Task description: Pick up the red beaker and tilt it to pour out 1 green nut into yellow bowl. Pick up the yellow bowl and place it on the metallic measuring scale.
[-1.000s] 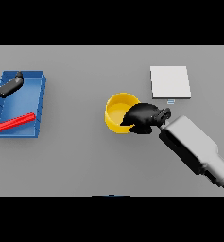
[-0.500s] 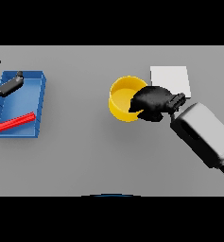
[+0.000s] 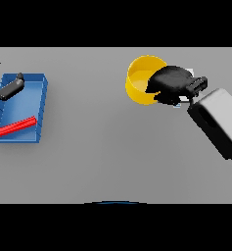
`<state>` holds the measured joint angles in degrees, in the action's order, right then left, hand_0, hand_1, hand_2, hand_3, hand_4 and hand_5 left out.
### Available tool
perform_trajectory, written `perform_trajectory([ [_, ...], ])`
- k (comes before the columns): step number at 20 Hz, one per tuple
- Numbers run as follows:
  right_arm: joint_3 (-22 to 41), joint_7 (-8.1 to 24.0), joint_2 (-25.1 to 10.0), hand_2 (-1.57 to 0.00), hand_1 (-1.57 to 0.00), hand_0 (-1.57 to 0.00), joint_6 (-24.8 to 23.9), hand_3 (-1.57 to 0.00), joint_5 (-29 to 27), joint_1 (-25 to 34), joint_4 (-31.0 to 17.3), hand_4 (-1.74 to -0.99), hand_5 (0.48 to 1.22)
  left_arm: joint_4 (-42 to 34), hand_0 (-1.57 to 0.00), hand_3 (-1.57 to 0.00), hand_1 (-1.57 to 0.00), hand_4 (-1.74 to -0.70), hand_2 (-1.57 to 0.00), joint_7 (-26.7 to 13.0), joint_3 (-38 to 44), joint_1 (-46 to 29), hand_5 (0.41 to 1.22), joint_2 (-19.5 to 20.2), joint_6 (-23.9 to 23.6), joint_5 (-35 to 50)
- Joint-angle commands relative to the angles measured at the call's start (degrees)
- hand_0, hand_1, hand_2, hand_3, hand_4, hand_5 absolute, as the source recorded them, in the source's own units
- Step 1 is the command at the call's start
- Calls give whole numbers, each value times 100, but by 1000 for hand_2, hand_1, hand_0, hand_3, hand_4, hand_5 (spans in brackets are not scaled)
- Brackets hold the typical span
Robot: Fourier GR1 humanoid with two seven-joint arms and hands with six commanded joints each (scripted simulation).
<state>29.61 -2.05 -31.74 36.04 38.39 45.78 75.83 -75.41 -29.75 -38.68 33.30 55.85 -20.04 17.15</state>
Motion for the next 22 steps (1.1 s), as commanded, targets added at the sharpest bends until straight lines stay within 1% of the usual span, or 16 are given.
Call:
perform_trajectory([
  [1, -38, -141, -107, -1569, -1570, -1570, -88, -1274, 6, 26, -118, -1719, 1221, 13, 1, 1, 1, -802, 1, -125, 5, 47, 737, 34, 36, 4],
  [3, -110, -182, -166, -1570, -1571, -1571, -345, -1239, 69, 124, -522, -1720, 1221, -87, 1, 1, 1, -804, 1, -194, -56, 7, 735, 44, -15, -52],
  [4, -146, -141, -177, -1570, -1571, -1571, -372, -1226, 55, 171, -702, -1720, 1221, -157, 1, 1, 1, -806, 1, -237, -49, -2, 739, 84, -22, -39],
  [6, -221, -157, -161, -1570, -1571, -1571, -502, -1211, 20, 249, -1121, -1720, 1221, -218, 1, 1, 1, -818, 1, -374, -26, -26, 750, 143, -57, -6],
  [8, -288, -285, -214, -1571, -1571, -1571, -680, -1193, 21, 298, -1507, -1720, 1221, -169, 1, 1, 1, -828, 1, -470, -22, 72, 765, 89, -32, -3],
  [9, -294, -363, -195, -1571, -1571, -1571, -837, -1181, 55, 320, -1788, -1720, 1221, -132, 1, 1, 1, -833, 1, -436, -21, 44, 769, 91, -24, -6],
  [10, -281, -401, -209, -1571, -1571, -1571, -886, -1172, 62, 334, -1903, -1720, 1221, -197, 1, 1, 1, -832, 1, -453, -39, 24, 773, 103, -38, -18],
  [11, -277, -527, -218, -1571, -1571, -1571, -995, -1168, 96, 374, -2129, -1720, 1221, -236, 1, 1, 1, -829, 1, -435, -10, -1, 774, 166, -17, 11],
  [13, -306, -513, -144, -1571, -1571, -1571, -1189, -1211, 112, 466, -2597, -1722, 1221, -269, 1, 1, 1, -823, 1, -466, 7, -41, 765, 198, -33, 40],
  [14, -288, -534, -136, -1571, -1571, -1571, -1253, -1227, 130, 489, -2755, -1722, 1221, -208, 1, 1, 1, -819, 1, -490, -21, -17, 763, 181, 1, 6],
  [15, -292, -595, -114, -1571, -1571, -1571, -1361, -1254, 146, 527, -2969, -1722, 1221, -200, 1, 1, 1, -818, 1, -431, -18, -77, 759, 166, -23, 18],
  [16, -276, -591, -73, -1571, -1571, -1571, -1447, -1308, 150, 530, -3071, -1723, 1221, -124, 1, 1, 1, -818, 1, -476, -28, 21, 756, 119, 14, -10],
  [17, -240, -691, 0, -1571, -1566, -1571, -1574, -1360, 194, 599, -3325, -1724, 1221, -115, 1, 1, 1, -814, 1, -430, -40, -2, 757, 123, -1, -35],
  [19, -238, -754, 128, -1571, -1568, -1571, -1782, -1410, 213, 740, -3730, -1724, 1221, -189, 1, 1, 1, -807, 1, -520, -84, 6, 749, 172, -32, -18],
  [20, -206, -780, 185, -1571, -1561, -1571, -1838, -1432, 221, 765, -3866, -1725, 1221, -205, 1, 1, 1, -801, 1, -452, -55, -31, 743, 237, 2, 10],
  [22, -176, -794, 258, -1563, -1518, -1571, -1902, -1482, 200, 782, -4041, -1727, 1221, -192, 1, 1, 1, -796, 1, -395, -32, -29, 733, 224, -22, 14],
])
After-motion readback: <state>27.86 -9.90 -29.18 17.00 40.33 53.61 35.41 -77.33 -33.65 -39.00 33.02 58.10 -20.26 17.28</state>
